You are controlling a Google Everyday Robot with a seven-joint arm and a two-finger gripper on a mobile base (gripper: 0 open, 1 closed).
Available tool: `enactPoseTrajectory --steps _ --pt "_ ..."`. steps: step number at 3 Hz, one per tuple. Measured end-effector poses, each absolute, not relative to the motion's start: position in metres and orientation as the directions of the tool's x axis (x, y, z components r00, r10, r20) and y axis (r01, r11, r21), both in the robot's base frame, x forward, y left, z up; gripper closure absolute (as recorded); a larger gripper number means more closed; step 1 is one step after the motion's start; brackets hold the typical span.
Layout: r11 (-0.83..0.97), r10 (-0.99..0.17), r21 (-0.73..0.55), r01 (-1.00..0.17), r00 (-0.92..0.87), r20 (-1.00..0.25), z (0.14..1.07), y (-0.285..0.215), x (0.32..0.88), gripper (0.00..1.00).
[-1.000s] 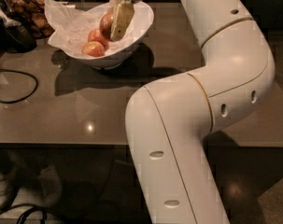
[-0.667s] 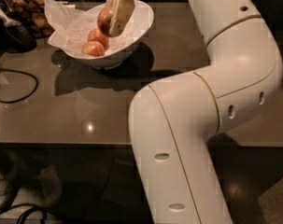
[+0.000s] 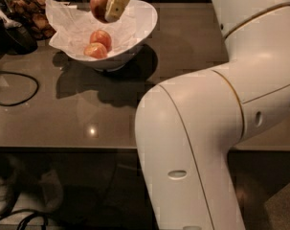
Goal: Pick apple from white bowl
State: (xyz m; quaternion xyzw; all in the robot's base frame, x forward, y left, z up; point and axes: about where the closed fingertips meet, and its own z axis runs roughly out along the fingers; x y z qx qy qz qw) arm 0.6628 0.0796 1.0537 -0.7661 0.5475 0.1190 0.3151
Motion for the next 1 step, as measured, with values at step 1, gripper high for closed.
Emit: enactPoseTrajectory --steps 1 --pt "-0.188 -0.758 -0.369 -0.910 0.373 -0.535 1.0547 0.0850 0.6695 1.00"
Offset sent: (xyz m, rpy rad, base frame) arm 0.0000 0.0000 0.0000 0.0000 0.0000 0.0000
